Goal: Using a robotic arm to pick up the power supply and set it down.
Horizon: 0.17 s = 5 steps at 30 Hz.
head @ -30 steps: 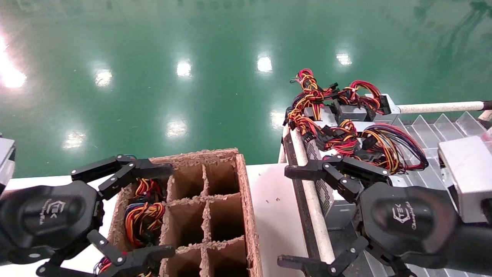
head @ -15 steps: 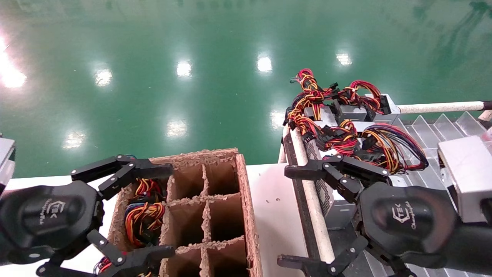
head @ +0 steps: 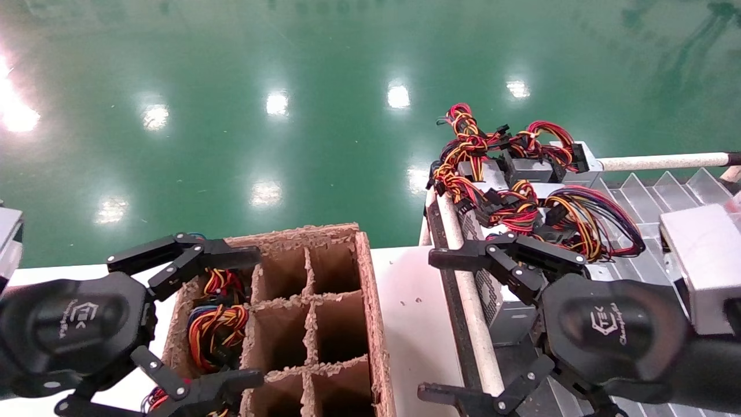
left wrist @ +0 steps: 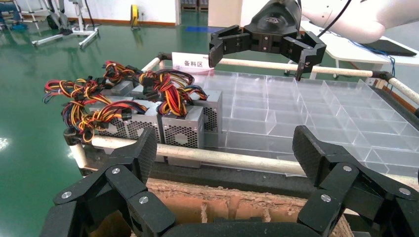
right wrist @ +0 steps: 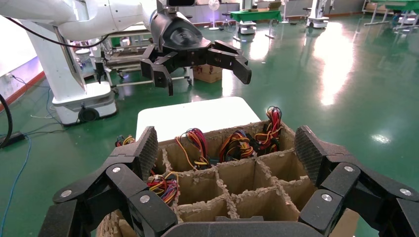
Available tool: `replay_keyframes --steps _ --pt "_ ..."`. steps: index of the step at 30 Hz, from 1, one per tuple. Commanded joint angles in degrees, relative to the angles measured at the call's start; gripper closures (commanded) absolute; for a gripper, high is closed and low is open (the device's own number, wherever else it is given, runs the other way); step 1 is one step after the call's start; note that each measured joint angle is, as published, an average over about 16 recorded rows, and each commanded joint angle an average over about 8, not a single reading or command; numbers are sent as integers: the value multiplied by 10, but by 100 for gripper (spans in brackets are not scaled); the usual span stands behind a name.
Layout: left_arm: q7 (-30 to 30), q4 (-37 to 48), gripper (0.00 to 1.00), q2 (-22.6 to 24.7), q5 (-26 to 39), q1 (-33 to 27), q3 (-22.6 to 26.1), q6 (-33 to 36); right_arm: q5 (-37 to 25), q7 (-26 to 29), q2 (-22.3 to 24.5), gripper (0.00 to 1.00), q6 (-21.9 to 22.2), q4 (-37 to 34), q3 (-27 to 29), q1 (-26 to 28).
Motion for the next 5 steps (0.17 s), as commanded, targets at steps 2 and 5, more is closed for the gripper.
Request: replay_keyframes --steps 2,5 --pt "0 0 0 0 0 0 0 0 0 0 0 0 0 0 0 0" --pt "0 0 0 0 0 0 0 0 0 0 0 0 0 0 0 0"
